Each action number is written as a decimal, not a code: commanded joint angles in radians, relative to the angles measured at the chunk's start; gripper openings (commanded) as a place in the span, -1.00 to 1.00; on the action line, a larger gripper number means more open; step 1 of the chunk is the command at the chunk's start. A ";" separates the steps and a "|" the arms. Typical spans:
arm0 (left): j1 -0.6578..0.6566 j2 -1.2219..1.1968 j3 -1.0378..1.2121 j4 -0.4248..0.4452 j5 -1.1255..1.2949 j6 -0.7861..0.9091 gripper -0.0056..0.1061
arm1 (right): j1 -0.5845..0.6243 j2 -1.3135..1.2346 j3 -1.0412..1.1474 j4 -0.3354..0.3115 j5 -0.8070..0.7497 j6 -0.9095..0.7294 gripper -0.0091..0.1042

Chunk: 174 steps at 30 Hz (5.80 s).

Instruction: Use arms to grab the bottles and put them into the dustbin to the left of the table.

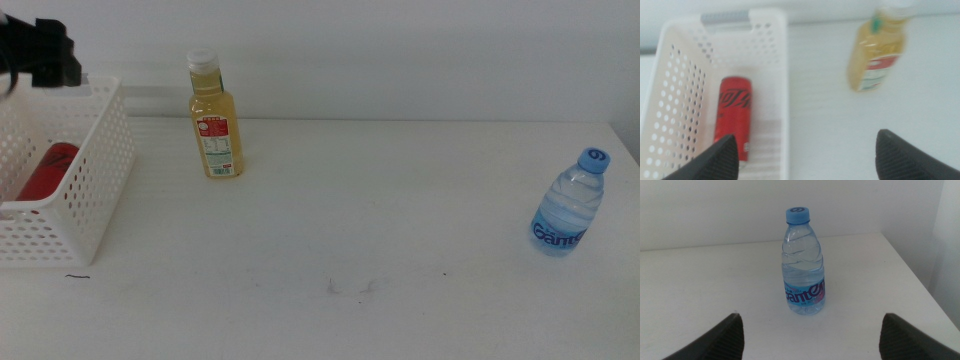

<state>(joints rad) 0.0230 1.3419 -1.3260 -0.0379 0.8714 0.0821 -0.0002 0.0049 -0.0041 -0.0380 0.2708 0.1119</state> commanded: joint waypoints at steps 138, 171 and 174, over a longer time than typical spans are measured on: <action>-0.363 -0.115 0.408 0.997 -0.644 -1.073 -0.93 | -0.009 -0.005 0.004 -0.012 -0.009 -0.005 0.59; 0.285 0.416 -0.075 -0.068 -0.085 0.382 -0.93 | -0.009 -0.005 0.004 -0.012 -0.009 -0.005 0.59; 0.285 0.464 -0.075 -0.068 -0.115 0.417 -0.91 | -0.009 -0.005 0.004 -0.012 -0.009 -0.005 0.59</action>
<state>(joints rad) 0.3081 1.8053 -1.3813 -0.0997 0.8236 0.4799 -0.0002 0.0049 -0.0041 -0.0395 0.2708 0.1119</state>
